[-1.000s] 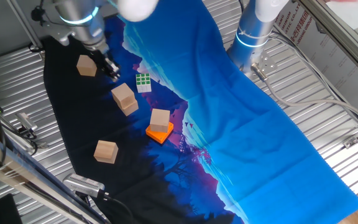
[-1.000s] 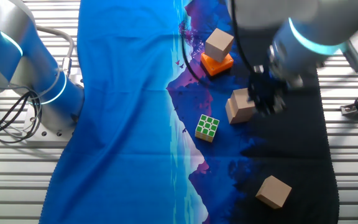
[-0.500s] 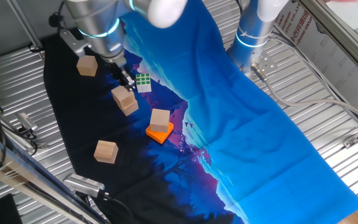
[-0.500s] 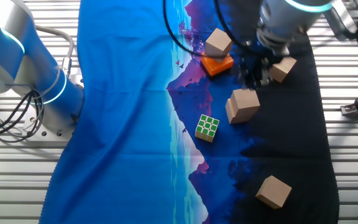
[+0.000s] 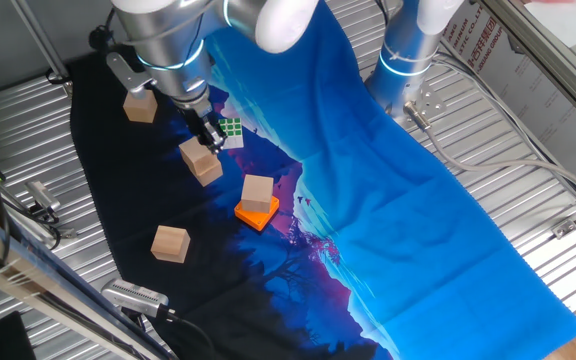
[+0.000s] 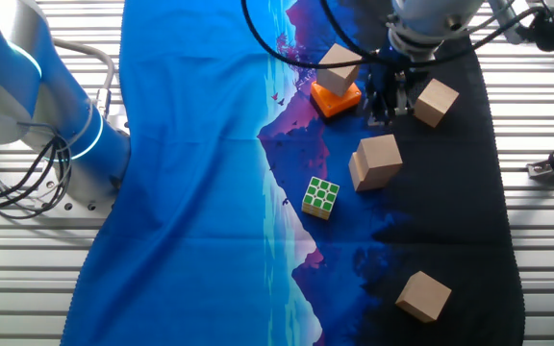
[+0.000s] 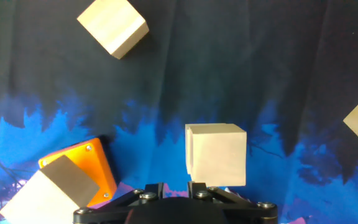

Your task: Stack the blocks in a vertical line of five

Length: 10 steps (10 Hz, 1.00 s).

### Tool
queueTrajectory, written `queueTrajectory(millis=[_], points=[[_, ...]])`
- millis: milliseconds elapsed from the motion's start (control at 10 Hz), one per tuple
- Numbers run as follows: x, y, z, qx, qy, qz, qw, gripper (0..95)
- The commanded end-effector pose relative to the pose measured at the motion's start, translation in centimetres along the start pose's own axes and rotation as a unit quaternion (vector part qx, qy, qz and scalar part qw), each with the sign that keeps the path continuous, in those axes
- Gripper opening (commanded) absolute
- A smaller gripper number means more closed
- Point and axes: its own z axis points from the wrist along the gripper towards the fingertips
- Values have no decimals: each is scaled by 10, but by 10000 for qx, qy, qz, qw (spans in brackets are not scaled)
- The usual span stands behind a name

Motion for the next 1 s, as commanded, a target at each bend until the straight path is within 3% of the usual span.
queueTrajectory(millis=[100,200,300,400,700,800,900,1000], points=[[-4,-16,9,28,-10,-128,9999,0],[-8,-41,17,89,-35,-368,9993,0],[-10,-88,24,10,-67,-572,9983,190],[-8,-119,28,41,-78,-764,9970,190],[6,-235,54,25,-151,-1507,9885,190],[6,-259,60,26,-160,-1639,9863,190],[5,-271,63,26,-161,-1699,9853,190],[1,-296,71,7,-193,-1840,9827,190]])
